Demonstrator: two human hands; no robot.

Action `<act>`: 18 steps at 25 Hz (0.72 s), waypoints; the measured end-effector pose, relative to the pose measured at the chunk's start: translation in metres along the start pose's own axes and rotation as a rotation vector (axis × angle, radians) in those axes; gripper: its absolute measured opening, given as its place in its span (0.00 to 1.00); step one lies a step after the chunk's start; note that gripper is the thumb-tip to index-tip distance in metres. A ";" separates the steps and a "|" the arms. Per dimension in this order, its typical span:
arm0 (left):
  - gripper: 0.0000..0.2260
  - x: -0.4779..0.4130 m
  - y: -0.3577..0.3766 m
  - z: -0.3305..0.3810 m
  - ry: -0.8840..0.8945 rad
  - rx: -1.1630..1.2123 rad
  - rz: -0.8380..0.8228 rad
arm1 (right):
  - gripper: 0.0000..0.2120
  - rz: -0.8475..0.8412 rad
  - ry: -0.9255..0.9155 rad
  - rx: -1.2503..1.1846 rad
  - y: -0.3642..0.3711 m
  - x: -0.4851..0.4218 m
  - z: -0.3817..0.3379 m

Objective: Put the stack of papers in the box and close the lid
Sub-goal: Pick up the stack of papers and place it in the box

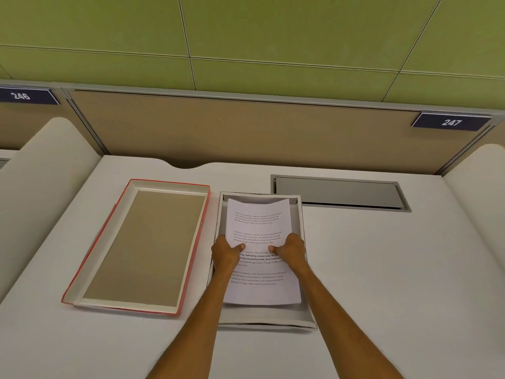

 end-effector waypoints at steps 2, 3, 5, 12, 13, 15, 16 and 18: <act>0.20 0.000 0.000 0.000 0.015 -0.019 0.004 | 0.22 -0.009 0.009 -0.023 0.001 0.000 0.002; 0.20 0.000 0.000 0.000 0.025 -0.019 0.007 | 0.22 -0.011 0.012 -0.042 0.001 0.001 0.004; 0.20 0.002 0.001 0.001 0.050 -0.019 0.014 | 0.21 -0.006 0.007 -0.083 0.002 0.004 0.006; 0.24 0.004 -0.004 0.003 0.113 -0.115 -0.053 | 0.26 0.010 0.016 -0.255 0.003 0.013 0.020; 0.26 0.002 -0.007 0.003 0.100 -0.113 -0.079 | 0.30 0.011 0.012 -0.273 0.003 0.014 0.022; 0.28 -0.002 -0.011 0.002 0.069 -0.057 -0.129 | 0.36 0.021 0.014 -0.307 0.002 0.014 0.023; 0.29 -0.004 -0.013 0.003 0.056 -0.012 -0.153 | 0.39 0.022 0.022 -0.316 0.001 0.014 0.024; 0.30 -0.004 -0.014 0.003 0.034 0.071 -0.199 | 0.43 0.015 0.042 -0.321 0.002 0.013 0.025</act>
Point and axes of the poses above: each hand's wrist, its own x-axis away from the middle knuckle, its own y-axis out of the palm, z = x × y, the point moved 6 cm from there along -x, towards the middle knuckle, and after that the axes turned 7 degrees about x, right-handed, at the moved point
